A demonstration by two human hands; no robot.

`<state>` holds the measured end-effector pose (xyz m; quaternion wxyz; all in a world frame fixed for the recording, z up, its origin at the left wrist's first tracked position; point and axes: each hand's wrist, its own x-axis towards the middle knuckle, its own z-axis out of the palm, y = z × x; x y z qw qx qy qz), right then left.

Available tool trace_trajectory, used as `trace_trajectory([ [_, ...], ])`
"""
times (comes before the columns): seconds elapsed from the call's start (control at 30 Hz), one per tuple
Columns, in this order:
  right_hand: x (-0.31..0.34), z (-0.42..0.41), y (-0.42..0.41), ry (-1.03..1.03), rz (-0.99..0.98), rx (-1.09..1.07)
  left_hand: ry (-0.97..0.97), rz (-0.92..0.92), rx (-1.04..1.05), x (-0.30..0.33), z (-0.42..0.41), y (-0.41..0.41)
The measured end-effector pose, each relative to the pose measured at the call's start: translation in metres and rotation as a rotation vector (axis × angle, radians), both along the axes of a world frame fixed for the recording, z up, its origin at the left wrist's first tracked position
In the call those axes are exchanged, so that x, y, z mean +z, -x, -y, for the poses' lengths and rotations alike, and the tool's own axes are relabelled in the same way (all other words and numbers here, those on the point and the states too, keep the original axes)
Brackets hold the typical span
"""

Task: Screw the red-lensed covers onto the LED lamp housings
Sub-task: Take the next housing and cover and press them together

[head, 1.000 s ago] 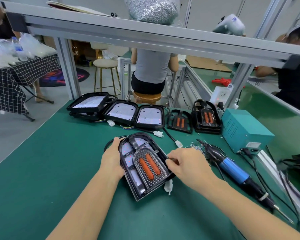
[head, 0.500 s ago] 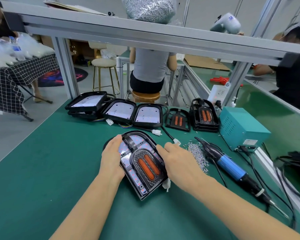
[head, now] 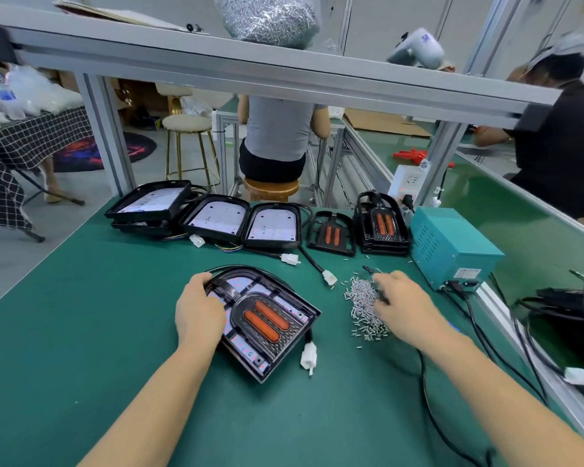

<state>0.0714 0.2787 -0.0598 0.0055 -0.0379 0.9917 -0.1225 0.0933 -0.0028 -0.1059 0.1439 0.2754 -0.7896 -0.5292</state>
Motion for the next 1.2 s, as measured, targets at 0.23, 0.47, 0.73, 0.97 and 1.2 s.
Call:
trace_trajectory([
  [0.23, 0.005, -0.056, -0.001, 0.0, 0.227, -0.231, 0.2, 0.039, -0.009, 0.001, -0.003, -0.006],
  [0.47, 0.003, -0.079, -0.002, 0.27, 0.227, -0.316, 0.695, -0.377, -0.129, 0.041, -0.044, -0.012],
  [0.73, -0.009, -0.072, 0.0, 0.094, 0.268, -0.32, 1.123, -0.132, -0.97, 0.031, -0.146, -0.025],
  [0.97, -0.015, -0.069, 0.004, 0.09, 0.236, -0.343, 0.995, 0.096, -0.9, 0.016, -0.166, -0.032],
  [1.2, -0.015, -0.072, 0.011, 0.094, 0.256, -0.295, 0.975, 0.117, -0.859, 0.013, -0.168, -0.027],
])
